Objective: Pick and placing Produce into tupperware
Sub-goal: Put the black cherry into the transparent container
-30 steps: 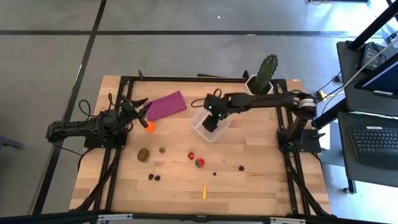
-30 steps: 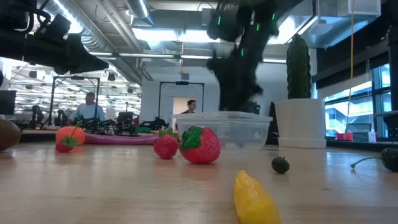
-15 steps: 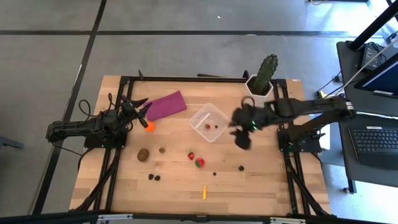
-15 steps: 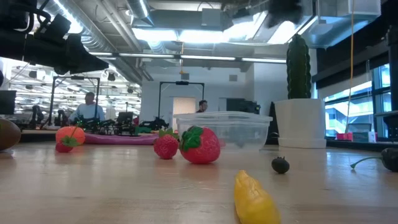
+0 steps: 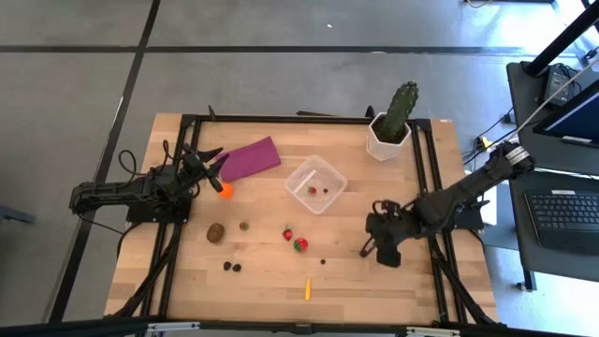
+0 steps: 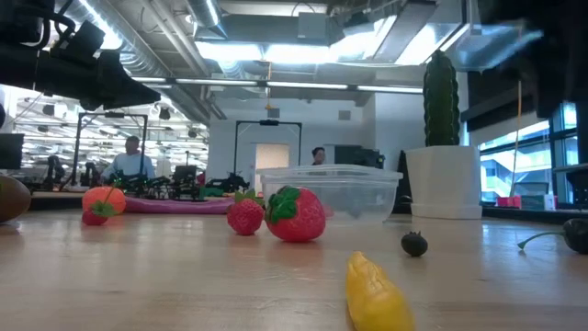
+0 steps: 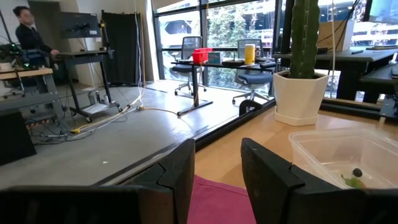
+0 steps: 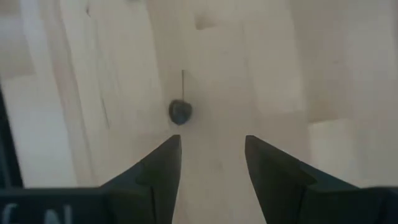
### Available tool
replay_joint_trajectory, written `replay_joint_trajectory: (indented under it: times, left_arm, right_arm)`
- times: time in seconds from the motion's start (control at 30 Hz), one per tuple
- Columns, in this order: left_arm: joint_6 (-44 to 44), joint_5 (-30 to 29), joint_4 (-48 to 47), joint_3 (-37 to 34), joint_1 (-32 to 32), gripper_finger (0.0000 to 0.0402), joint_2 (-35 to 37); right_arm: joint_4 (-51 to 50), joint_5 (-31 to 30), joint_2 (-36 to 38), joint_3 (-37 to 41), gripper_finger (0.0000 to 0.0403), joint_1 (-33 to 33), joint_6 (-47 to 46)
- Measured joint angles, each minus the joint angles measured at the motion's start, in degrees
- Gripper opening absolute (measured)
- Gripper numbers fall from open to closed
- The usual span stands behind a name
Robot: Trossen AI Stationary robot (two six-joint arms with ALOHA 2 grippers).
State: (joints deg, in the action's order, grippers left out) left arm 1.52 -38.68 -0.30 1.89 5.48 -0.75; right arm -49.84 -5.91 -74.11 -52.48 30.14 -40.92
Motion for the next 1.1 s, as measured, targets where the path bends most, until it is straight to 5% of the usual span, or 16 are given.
replay_joint_trajectory:
  times: [0.27,1.1]
  left_arm:
    - [-0.04,0.0,-0.01,-0.02,-0.01,0.0124,0.01]
    - [-0.07,-0.02,-0.01,0.0,0.0,0.0124,0.0]
  right_arm:
    - [23.83,0.08,-0.32,12.31,0.0181,4.39,-2.54]
    - [30.11,-2.41,-13.79,14.23,0.0181,4.61,-0.9]
